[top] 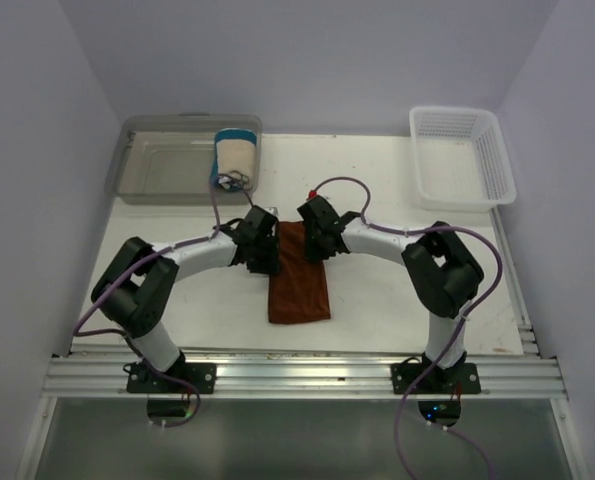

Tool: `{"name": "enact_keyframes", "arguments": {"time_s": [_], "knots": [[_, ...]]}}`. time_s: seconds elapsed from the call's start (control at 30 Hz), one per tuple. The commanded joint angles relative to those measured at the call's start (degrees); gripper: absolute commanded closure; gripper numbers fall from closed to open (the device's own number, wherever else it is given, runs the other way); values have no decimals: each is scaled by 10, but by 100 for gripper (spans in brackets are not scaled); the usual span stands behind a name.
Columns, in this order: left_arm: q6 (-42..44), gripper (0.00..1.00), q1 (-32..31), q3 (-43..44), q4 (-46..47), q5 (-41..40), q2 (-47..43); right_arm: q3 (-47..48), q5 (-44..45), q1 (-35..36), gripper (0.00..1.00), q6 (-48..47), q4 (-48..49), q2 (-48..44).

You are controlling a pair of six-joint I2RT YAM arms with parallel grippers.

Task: Roll the towels
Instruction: Fold the towel

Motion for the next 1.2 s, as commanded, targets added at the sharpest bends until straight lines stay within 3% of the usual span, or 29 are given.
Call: {"name": "enact_keyframes", "arguments": {"time_s": [0.0, 0.23, 0.4, 0.6, 0.73, 0.93, 1.17], "knots": [[29, 64, 1, 21, -14, -34, 46, -6, 12, -15, 86, 30, 22, 13], [57, 66, 17, 117, -69, -64, 71, 66, 9, -17, 86, 21, -9, 33], [53, 65, 17, 120, -124, -87, -5, 57, 36, -17, 84, -4, -16, -48], [31, 64, 15, 24, -126, -32, -115, -57, 34, 1, 79, 1, -9, -177], [11, 64, 14, -32, -102, 14, -185, -127, 51, 66, 76, 33, -17, -233], [-4, 63, -10, -86, 3, 113, -182, -190, 31, 133, 77, 90, 11, -245], [-6, 65, -10, -110, 16, 103, -121, -202, 45, 133, 79, 96, 21, -189]]}}
